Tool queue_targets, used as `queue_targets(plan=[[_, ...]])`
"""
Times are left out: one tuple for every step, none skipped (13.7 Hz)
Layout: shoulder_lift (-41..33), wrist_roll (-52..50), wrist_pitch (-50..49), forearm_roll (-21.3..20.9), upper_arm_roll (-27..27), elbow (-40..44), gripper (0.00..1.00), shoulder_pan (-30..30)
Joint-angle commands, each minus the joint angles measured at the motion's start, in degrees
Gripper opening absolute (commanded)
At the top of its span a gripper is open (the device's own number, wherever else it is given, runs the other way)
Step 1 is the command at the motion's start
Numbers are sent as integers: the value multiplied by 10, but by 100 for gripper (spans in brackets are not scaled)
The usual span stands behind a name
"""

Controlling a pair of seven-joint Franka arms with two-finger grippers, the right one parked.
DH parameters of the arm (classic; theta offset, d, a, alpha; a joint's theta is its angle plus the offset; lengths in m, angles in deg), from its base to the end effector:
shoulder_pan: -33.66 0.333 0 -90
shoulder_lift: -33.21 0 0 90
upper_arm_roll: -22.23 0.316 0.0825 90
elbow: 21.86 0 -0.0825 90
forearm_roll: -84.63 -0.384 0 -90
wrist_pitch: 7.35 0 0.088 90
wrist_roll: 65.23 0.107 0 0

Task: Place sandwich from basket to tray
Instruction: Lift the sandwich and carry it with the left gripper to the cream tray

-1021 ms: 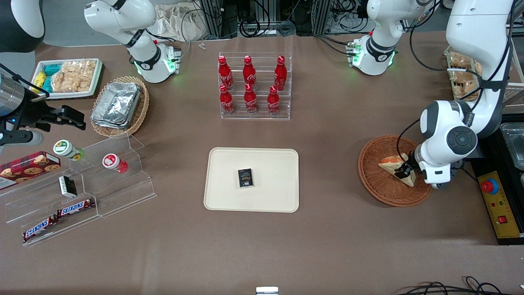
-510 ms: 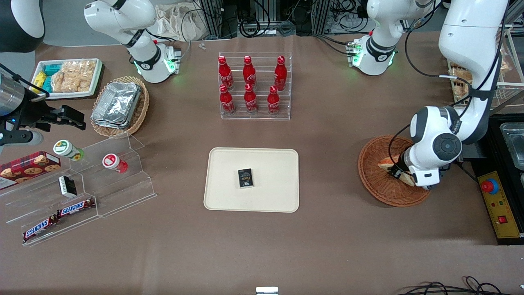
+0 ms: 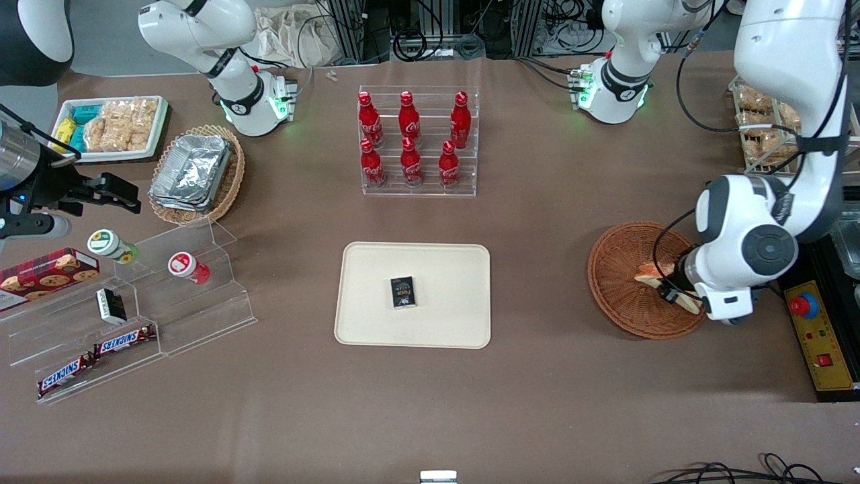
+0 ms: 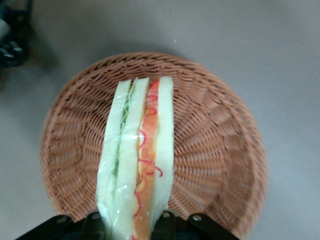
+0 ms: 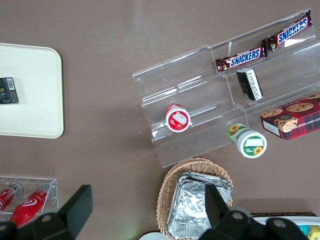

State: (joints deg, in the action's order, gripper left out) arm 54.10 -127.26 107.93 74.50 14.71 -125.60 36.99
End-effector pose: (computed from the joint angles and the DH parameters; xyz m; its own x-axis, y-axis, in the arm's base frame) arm 0.6220 -0.0299 0.3307 0.6019 0.7985 0.0116 0.7855 -0.5894 -0.1890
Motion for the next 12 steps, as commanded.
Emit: queue_targets(plan=[[-7, 34, -146, 4, -20, 122, 0, -3], [-3, 39, -198, 12, -40, 175, 0, -3], [-1, 48, -238, 18, -60, 222, 0, -4], [-1, 70, -256, 26, -85, 254, 0, -5], [0, 101, -256, 31, -120, 270, 0, -5], [11, 125, -254, 32, -155, 282, 0, -6], [27, 139, -252, 32, -189, 293, 0, -6], [47, 148, -246, 31, -223, 295, 0, -6], [72, 149, -218, 27, -258, 295, 0, -11], [106, 145, -178, 22, -271, 295, 0, -35], [132, 144, -151, 7, -269, 296, 0, -68], [156, 141, -133, -25, -268, 296, 0, -92]])
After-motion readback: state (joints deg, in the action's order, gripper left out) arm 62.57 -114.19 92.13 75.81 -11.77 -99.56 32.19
